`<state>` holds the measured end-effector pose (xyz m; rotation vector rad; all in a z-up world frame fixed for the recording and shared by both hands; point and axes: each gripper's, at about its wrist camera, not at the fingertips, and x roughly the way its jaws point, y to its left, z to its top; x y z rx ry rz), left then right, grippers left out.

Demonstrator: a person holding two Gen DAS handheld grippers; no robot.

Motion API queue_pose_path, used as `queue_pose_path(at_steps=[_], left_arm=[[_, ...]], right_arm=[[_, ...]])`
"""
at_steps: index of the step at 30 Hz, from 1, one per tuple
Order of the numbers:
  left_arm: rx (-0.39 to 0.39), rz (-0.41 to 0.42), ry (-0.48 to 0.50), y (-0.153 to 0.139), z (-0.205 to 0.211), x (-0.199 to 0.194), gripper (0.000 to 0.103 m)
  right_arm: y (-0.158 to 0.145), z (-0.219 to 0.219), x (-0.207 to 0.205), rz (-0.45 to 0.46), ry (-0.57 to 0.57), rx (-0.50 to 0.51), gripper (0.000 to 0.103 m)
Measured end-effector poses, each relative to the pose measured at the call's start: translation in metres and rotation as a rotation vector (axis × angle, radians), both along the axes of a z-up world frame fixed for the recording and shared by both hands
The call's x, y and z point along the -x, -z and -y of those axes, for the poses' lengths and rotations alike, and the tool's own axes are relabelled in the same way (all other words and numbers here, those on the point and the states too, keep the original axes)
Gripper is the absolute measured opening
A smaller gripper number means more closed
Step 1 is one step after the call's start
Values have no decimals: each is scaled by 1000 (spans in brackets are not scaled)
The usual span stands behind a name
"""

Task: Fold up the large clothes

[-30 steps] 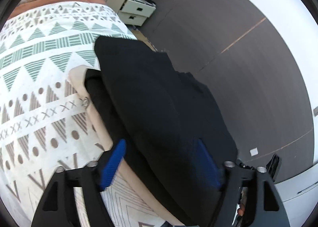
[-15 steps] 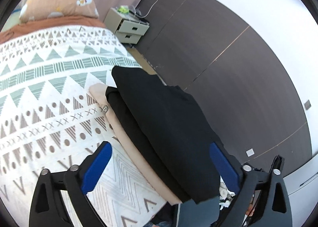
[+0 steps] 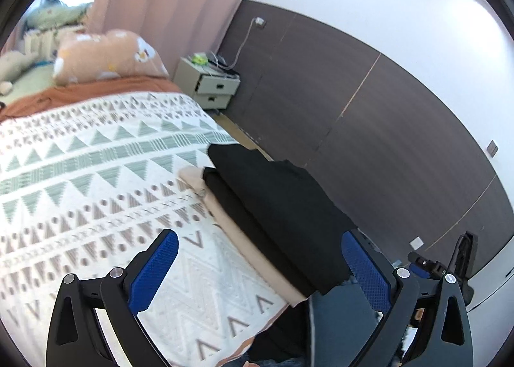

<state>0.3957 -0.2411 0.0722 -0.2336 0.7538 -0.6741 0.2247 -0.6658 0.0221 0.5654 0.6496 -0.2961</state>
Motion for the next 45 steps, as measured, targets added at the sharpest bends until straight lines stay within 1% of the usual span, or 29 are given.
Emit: queue_pose_path(at_steps=[4, 7, 12, 16, 18, 22, 27, 33, 38, 42, 45], left_arm=[[-19, 45, -19, -13, -31, 29, 102], [-37, 77, -54, -19, -53, 47, 102], [-41, 94, -99, -21, -91, 72, 102], [-39, 130, -130, -24, -126, 99, 102], [-42, 140, -150, -23, -141, 111, 102], [-60, 158, -204, -21, -167, 136, 102], [-85, 209, -254, -19, -187, 172, 102], [-122, 272, -309, -13, -200, 221, 102], [-121, 302, -344, -9, -210, 259, 102], [-118, 348, -370, -5, -214, 292, 102], [-134, 370, -399, 1, -213, 312, 102]], right_arm=[[-6, -23, 10, 36, -22, 7, 94], [-12, -40, 16, 55, -34, 29, 94], [-20, -74, 26, 78, -73, 48, 94], [-24, -106, 36, 93, -112, 81, 94], [-25, -120, 39, 91, -124, 100, 94], [-23, -144, 49, 95, -161, 103, 94], [-21, -168, 63, 104, -203, 131, 94], [-22, -192, 88, 134, -258, 160, 94], [-22, -206, 110, 153, -313, 187, 94], [-22, -218, 127, 166, -349, 220, 94], [-18, -228, 142, 170, -362, 252, 94]])
